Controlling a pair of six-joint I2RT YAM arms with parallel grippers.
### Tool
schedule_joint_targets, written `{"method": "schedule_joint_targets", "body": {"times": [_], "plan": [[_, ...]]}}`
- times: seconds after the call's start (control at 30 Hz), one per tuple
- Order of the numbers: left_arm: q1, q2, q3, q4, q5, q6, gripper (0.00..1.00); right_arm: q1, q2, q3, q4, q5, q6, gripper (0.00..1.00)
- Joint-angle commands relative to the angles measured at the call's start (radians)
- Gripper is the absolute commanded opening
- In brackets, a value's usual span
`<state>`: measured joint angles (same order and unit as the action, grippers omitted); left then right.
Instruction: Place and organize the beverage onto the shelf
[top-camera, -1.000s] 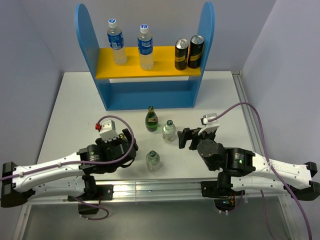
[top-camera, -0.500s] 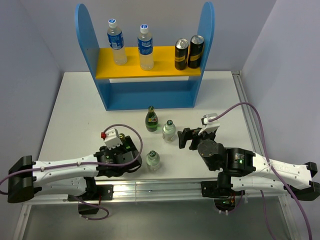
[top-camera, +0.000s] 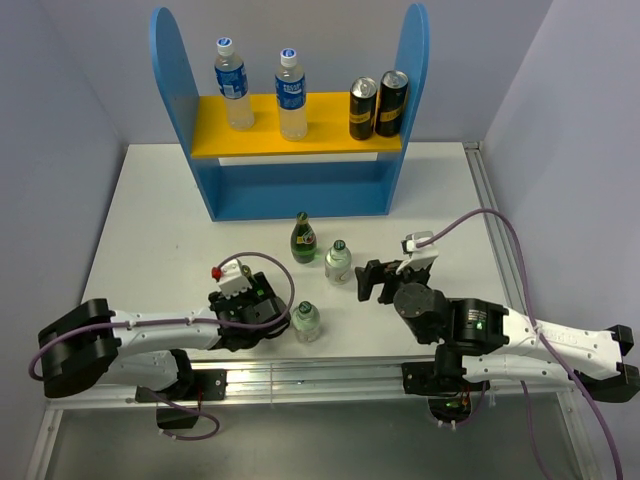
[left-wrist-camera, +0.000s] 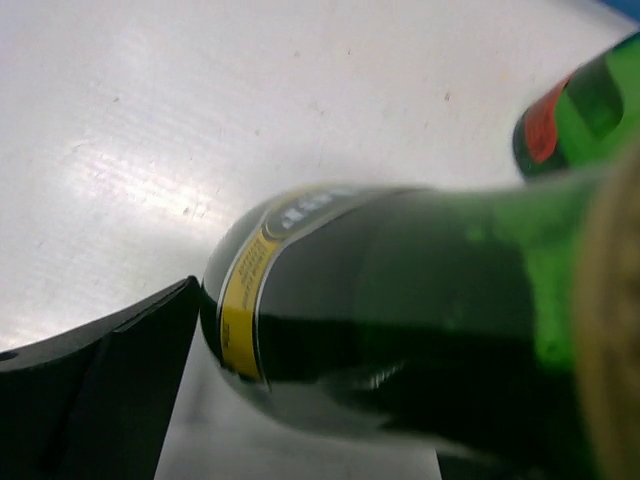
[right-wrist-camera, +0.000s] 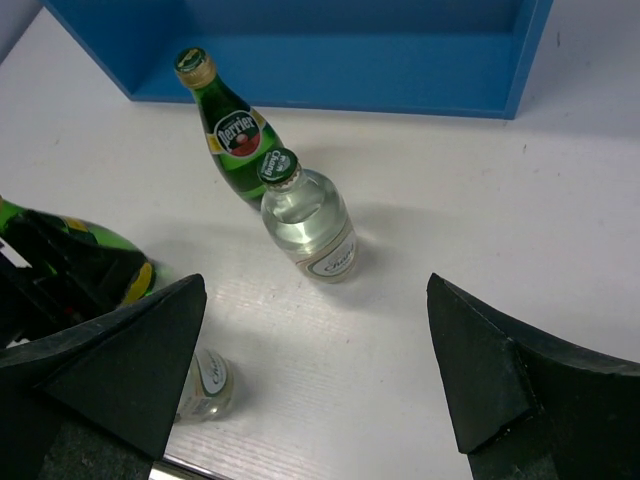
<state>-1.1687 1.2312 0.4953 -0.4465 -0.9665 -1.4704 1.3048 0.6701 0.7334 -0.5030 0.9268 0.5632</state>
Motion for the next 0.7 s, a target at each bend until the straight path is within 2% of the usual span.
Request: {"method": "schedule_joint_targets", "body": {"times": [0.0, 0.17, 0.27, 0.37, 0.4, 0.47, 0.5, 0.6, 0.67], "plan": [[0.058, 0.051, -0.026, 0.181, 0.046, 0.117, 0.88, 0.007, -0.003, -0.02, 0.0, 0.012, 0.037, 0.98], [0.109, 0.108, -0.021, 0.278, 0.051, 0.223, 0.86, 0.008, 0.0, -0.032, 0.004, 0.012, 0.043, 0.98], [0.139, 0.139, -0.011, 0.313, 0.051, 0.266, 0.78, 0.007, 0.002, -0.035, 0.004, 0.017, 0.044, 0.98], [0.165, 0.159, -0.003, 0.35, 0.048, 0.306, 0.65, 0.008, 0.0, -0.04, 0.006, 0.017, 0.046, 0.98], [0.178, 0.166, 0.0, 0.356, 0.046, 0.314, 0.53, 0.008, -0.001, -0.043, 0.006, 0.017, 0.046, 0.98], [0.191, 0.175, 0.009, 0.368, 0.048, 0.341, 0.36, 0.007, -0.004, -0.043, 0.003, 0.017, 0.047, 0.98], [0.199, 0.178, 0.014, 0.376, 0.048, 0.349, 0.23, 0.008, -0.006, -0.045, 0.003, 0.015, 0.049, 0.98], [0.224, 0.189, 0.032, 0.387, 0.046, 0.383, 0.07, 0.008, -0.009, -0.045, 0.001, 0.014, 0.05, 0.98], [0.236, 0.192, 0.045, 0.393, 0.048, 0.409, 0.0, 0.007, -0.009, -0.043, 0.001, 0.01, 0.049, 0.98]]}}
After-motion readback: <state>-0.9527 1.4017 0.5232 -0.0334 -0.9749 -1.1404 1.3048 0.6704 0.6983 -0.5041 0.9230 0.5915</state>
